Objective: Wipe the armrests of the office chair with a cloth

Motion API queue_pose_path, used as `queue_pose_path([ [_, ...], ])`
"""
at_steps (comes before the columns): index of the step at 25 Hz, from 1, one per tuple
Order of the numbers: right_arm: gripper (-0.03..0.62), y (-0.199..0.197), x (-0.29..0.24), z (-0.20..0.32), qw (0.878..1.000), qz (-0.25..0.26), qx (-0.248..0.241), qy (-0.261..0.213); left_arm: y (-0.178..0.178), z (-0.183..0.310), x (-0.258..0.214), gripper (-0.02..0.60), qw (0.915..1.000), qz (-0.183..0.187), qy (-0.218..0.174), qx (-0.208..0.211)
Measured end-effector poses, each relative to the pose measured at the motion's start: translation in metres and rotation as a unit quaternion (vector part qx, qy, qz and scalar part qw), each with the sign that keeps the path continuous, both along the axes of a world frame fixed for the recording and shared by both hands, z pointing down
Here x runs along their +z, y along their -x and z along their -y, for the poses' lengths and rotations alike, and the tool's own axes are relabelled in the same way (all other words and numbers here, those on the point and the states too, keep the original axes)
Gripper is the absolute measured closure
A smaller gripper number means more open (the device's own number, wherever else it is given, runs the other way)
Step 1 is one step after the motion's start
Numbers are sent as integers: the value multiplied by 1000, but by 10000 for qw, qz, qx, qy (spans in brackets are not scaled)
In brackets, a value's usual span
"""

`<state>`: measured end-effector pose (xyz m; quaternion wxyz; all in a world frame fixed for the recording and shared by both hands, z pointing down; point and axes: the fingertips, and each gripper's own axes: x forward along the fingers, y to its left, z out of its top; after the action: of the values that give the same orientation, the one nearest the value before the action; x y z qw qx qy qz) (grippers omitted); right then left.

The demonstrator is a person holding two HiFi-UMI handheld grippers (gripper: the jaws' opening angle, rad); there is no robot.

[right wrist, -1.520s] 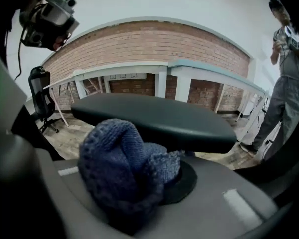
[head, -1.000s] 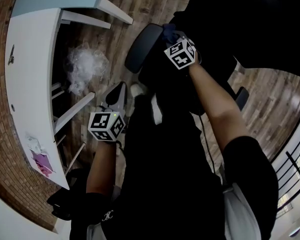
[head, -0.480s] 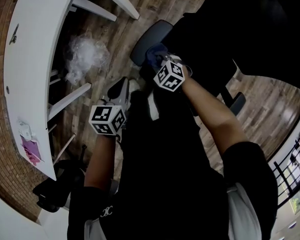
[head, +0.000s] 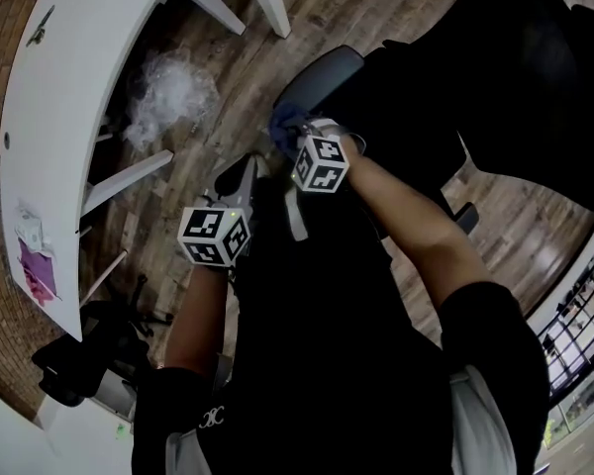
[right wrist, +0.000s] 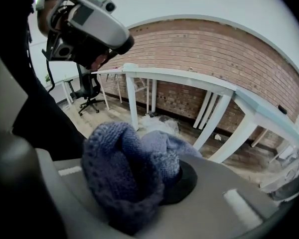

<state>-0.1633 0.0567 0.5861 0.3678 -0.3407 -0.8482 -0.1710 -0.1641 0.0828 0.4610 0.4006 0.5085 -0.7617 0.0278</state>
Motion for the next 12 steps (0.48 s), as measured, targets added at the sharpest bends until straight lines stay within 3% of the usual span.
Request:
queue_pose_path([
  [2,548,13,2,-6,10000,-42,-30,-23,3,-6,0,575,9999,-17,-21,-98],
  [9,548,68,5,11,9981,-301,531,26,7,-32,1,575,9994,-67,-23,-327],
  [12,548,85,5,30,9970,-269,702,-171,10,-41,3,575,9990,-100,14,-430],
])
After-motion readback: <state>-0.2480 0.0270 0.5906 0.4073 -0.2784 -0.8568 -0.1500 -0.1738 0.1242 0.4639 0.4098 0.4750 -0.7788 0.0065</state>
